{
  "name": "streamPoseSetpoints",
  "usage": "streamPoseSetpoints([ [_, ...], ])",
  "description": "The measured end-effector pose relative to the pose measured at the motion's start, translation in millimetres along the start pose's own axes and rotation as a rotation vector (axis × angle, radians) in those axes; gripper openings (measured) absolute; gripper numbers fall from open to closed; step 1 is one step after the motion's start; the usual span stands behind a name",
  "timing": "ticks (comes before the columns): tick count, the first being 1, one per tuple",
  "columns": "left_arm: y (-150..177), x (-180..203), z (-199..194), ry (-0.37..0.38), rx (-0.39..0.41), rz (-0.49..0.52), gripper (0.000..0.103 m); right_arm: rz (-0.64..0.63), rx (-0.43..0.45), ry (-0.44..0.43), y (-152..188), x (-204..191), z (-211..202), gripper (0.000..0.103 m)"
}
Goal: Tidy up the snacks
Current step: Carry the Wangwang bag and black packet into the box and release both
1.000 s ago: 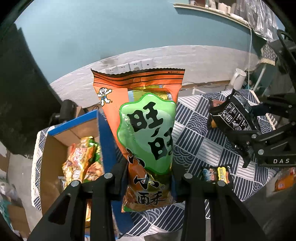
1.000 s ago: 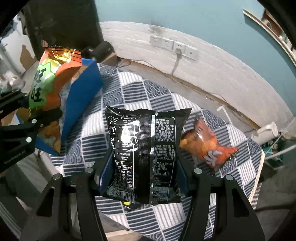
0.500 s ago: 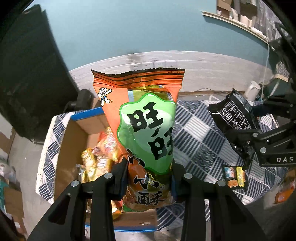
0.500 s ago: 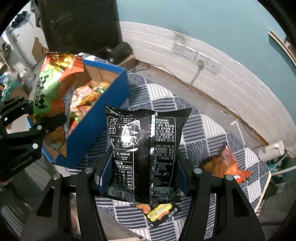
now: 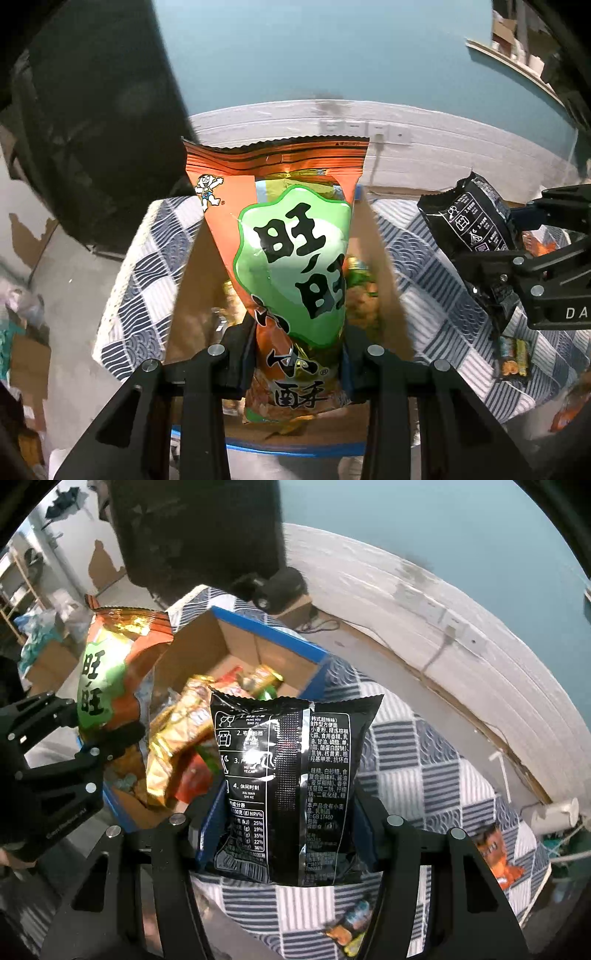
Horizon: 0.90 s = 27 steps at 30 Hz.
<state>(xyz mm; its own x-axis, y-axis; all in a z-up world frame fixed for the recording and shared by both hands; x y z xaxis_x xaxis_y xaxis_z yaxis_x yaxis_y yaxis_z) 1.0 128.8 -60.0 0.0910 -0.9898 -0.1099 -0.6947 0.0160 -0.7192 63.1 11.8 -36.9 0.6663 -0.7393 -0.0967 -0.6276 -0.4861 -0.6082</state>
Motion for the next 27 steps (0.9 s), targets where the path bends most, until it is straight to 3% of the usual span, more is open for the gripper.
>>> streamPoseSetpoints([
  [18,25.4,-54.5,31.3,-0.082,-0.094,-0.08,0.037,-0.017,-0.067,-0.121,-29.9,-55.6,65.8,0.06],
  [22,26.5,-56.4,34.0,-0.093,-0.107,-0.07,0.047,-0.015,-0.055,-0.109,-32.0,-56.1,65.6,0.069],
  [27,23.7,-53.1,28.3,-0.115,-0.082,-0.047,0.058,-0.02,-0.039,-0.081,-32.8,-49.8,58.4,0.071],
])
Point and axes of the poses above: each gripper's, at about its wrist camera, not at the fingertips, and z roughly the way its jaws point, x to its right, y to its underside, the point moved 1 cm from there along z, roughly the way its jaws point, and after that the axes turned 12 degrees about x, right-handed, at the moved point
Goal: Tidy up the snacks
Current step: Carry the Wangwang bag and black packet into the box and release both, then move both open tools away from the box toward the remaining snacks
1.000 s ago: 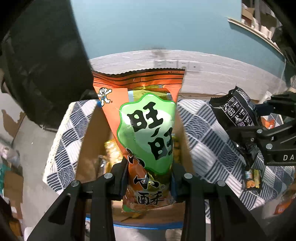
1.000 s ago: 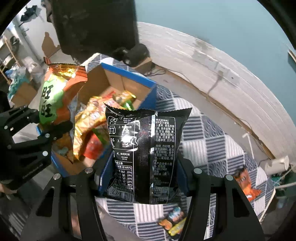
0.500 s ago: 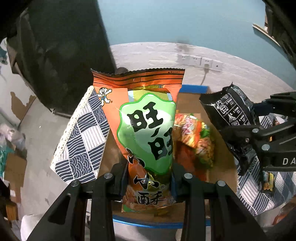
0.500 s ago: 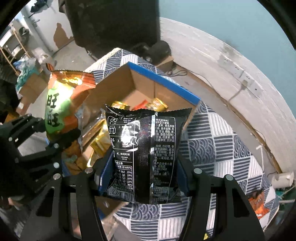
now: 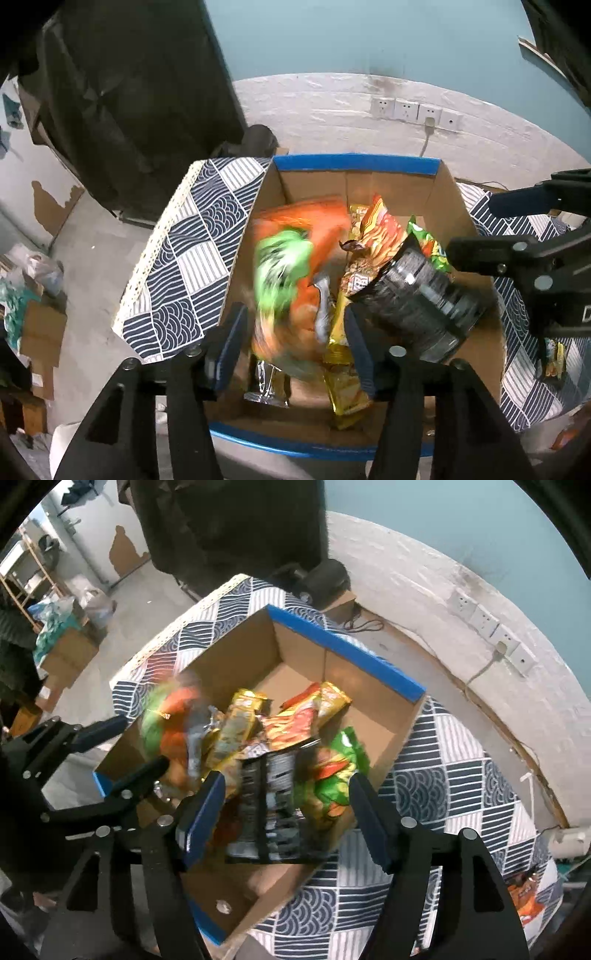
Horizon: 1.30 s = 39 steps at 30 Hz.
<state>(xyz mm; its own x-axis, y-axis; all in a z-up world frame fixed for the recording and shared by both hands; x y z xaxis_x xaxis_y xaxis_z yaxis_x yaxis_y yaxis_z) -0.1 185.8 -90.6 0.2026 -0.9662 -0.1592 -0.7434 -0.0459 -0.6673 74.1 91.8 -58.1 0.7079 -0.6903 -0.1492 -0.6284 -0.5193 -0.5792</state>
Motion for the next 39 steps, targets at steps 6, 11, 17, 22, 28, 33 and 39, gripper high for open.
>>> streamPoseSetpoints([
  [6,-6.4,15.4,-11.1,0.031,0.026,0.026,0.06,0.006,0.008,0.036,9.4,15.3,-15.3,0.071],
  [11,-9.7,35.0,-22.7,0.054,0.053,0.062,0.065,0.019,0.005,0.069,23.6,33.2,-29.1,0.071],
  [17,-7.4,67.6,-32.2,0.095,0.057,0.12,0.065,0.044,-0.003,0.107,42.1,57.0,-43.3,0.071],
  [22,-2.7,99.3,-35.2,0.125,0.049,0.178,0.065,0.075,-0.003,0.135,58.6,78.5,-57.3,0.071],
  [28,2.7,135.2,-39.2,0.155,0.043,0.253,0.065,0.108,-0.022,0.165,84.4,102.9,-70.1,0.071],
  [33,5.4,161.4,-47.3,0.185,0.05,0.299,0.065,0.12,-0.046,0.201,110.9,122.0,-79.6,0.071],
  [39,17.2,198.0,-53.0,0.219,0.044,0.371,0.068,0.155,-0.07,0.233,141.3,144.9,-91.0,0.071],
])
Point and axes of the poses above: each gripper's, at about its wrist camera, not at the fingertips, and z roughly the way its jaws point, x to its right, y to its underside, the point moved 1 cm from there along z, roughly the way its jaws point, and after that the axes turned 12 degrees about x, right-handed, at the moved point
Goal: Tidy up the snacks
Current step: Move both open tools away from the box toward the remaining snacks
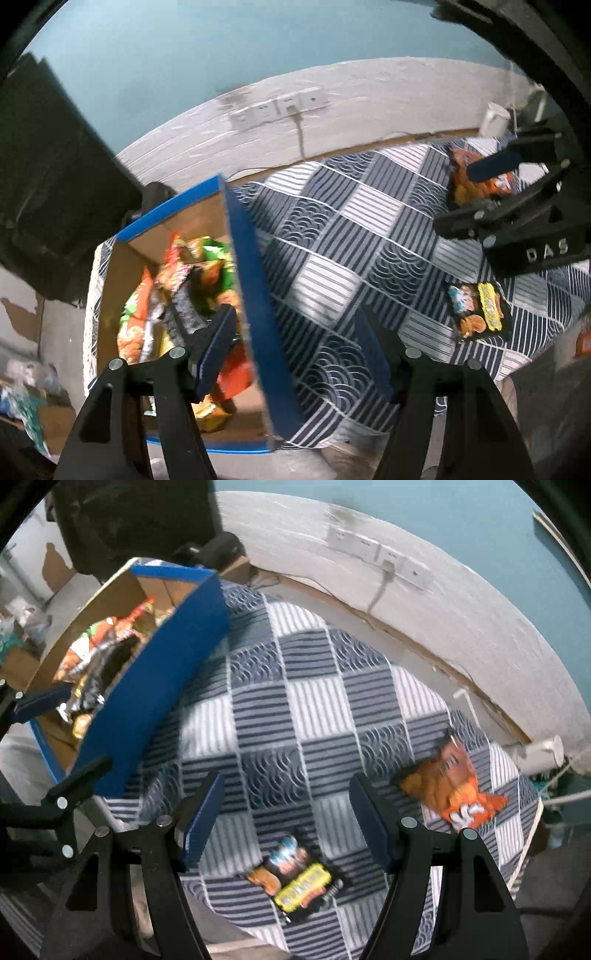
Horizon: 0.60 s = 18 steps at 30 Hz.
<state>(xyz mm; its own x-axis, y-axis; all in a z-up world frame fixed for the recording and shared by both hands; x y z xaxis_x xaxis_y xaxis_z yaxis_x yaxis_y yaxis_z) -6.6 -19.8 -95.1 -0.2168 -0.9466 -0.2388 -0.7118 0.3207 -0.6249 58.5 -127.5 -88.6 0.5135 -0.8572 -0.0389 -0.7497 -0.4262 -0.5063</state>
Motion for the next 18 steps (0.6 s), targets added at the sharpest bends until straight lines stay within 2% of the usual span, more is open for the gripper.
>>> streamPoseSetpoints([
  [11,8.4,60.1,14.0,0.058,-0.05,0.12,0.068,0.072,-0.063,0.047,56.1,52.9,2.5,0.071],
  [18,12.4,97.4,23.7,0.084,-0.087,0.177,0.069,0.116,-0.132,0.068,86.7,80.3,23.4,0.071],
])
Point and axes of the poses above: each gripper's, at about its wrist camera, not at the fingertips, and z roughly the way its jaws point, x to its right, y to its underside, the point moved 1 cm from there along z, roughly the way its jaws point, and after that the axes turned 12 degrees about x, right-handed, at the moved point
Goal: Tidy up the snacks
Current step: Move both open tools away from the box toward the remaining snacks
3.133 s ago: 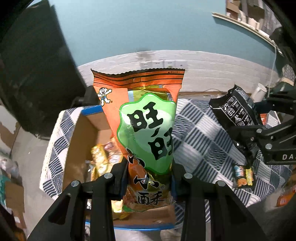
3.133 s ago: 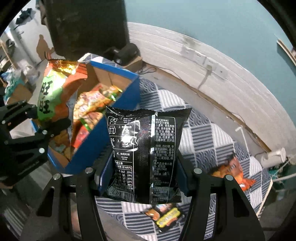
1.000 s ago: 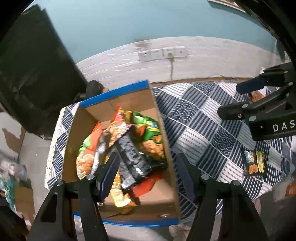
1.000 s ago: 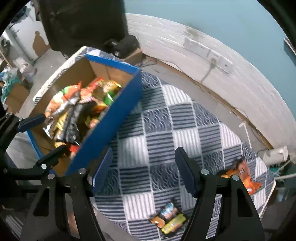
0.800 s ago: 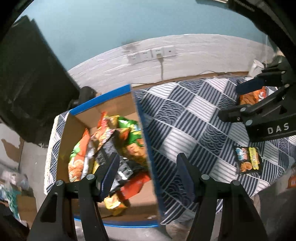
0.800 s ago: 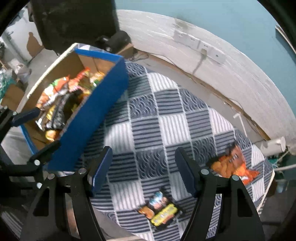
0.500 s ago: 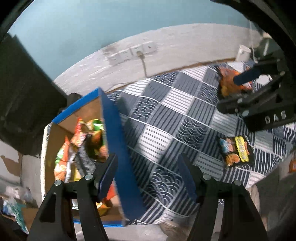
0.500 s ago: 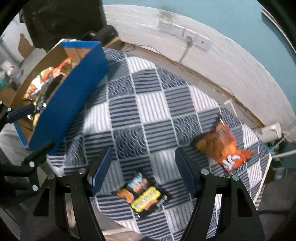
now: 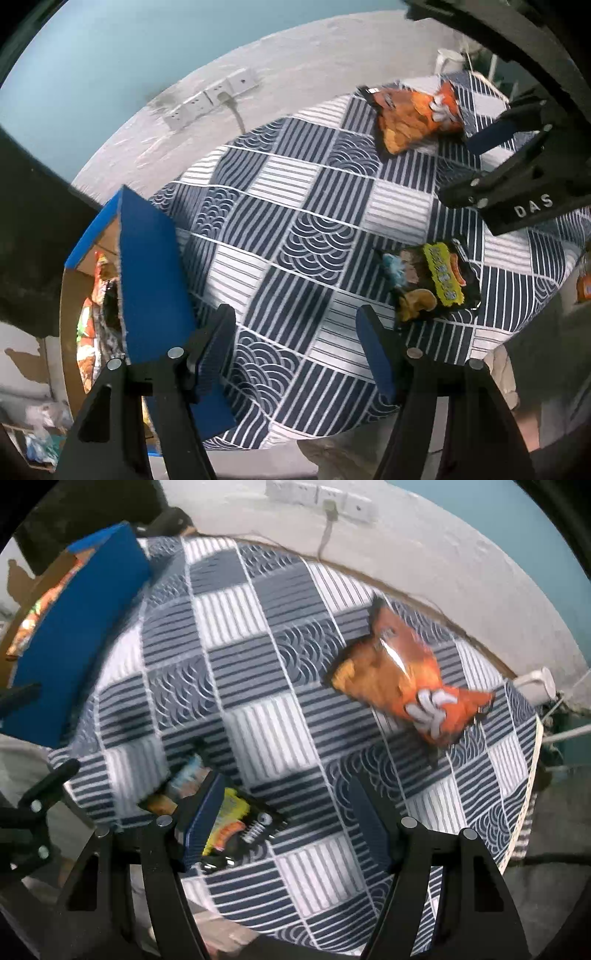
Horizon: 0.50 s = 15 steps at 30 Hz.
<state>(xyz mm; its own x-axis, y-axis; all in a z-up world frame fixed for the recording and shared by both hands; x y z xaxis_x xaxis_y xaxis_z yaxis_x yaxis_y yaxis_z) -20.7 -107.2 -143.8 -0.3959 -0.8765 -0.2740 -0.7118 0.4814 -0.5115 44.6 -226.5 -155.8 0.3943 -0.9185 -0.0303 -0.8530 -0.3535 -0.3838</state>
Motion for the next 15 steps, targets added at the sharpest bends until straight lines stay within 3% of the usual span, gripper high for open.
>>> streamPoseSetpoints([
  [8,0.1,29.1,15.4,0.012,-0.036,0.051,0.069,-0.012,-0.069,0.005,18.4,10.8,34.3,0.071],
  [15,4.4,46.9,35.5,-0.002,-0.078,0.103,0.069,-0.003,-0.078,0.012,22.7,18.5,49.2,0.071],
])
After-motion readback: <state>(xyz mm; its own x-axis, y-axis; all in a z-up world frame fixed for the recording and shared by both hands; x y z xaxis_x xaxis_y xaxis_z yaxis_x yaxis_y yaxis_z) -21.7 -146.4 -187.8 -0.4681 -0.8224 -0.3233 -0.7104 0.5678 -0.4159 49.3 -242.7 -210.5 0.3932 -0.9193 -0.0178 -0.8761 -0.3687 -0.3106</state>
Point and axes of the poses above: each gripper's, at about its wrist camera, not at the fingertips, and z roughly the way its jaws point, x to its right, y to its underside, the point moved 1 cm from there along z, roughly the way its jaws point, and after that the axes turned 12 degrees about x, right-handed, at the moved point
